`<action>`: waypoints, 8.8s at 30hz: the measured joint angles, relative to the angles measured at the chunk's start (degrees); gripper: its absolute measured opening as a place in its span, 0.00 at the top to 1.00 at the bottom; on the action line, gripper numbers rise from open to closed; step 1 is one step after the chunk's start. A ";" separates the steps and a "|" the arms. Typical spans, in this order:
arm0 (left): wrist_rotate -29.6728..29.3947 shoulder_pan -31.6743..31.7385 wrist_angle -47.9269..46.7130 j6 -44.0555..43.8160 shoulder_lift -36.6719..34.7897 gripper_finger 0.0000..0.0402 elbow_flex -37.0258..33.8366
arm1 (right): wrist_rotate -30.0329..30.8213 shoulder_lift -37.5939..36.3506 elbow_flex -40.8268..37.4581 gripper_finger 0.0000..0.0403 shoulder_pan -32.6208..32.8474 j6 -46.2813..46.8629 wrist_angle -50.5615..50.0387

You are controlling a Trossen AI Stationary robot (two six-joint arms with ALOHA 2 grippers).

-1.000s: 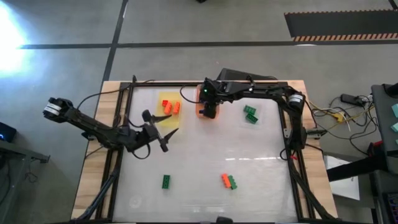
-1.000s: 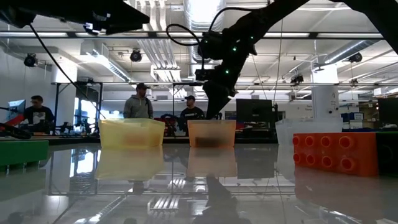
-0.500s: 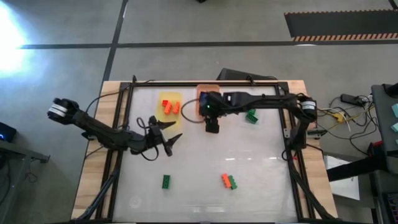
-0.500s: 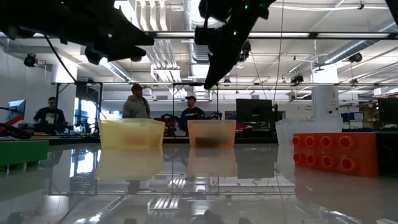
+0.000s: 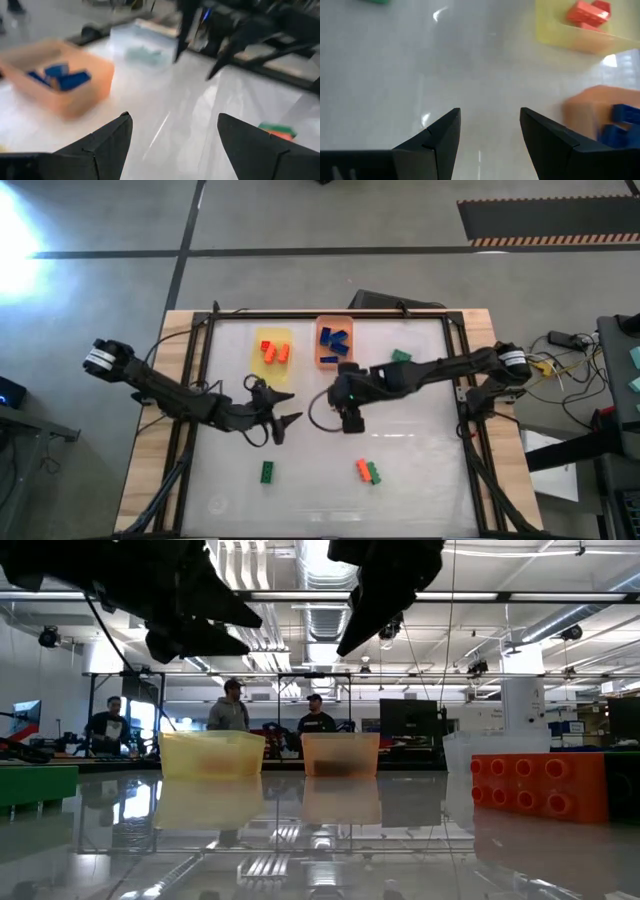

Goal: Sort & place blocks by color
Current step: Put the green game piece into the transparent bin

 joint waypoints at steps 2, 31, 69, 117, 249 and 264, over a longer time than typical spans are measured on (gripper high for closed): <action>0.08 0.00 -7.88 -3.63 0.02 0.31 2.70 | 0.15 -1.02 -3.02 0.51 1.41 1.08 3.55; 18.11 -0.81 -42.11 -43.55 3.30 0.31 21.91 | 4.52 -26.52 -38.11 0.67 5.20 1.30 41.66; 36.84 -14.23 -78.30 -82.27 27.32 0.31 40.87 | 4.32 -28.23 -40.91 0.70 5.20 1.17 41.63; 36.81 -14.21 -72.65 -74.03 35.45 0.69 40.31 | 4.38 -28.22 -40.97 0.70 5.20 2.19 41.65; 3.10 0.39 -0.41 28.92 7.10 0.28 15.15 | 16.32 -25.09 -32.81 0.68 -28.91 5.44 9.61; 2.93 0.39 -0.41 28.96 7.15 0.28 15.15 | 16.58 -13.09 -32.81 0.66 -40.24 0.03 8.45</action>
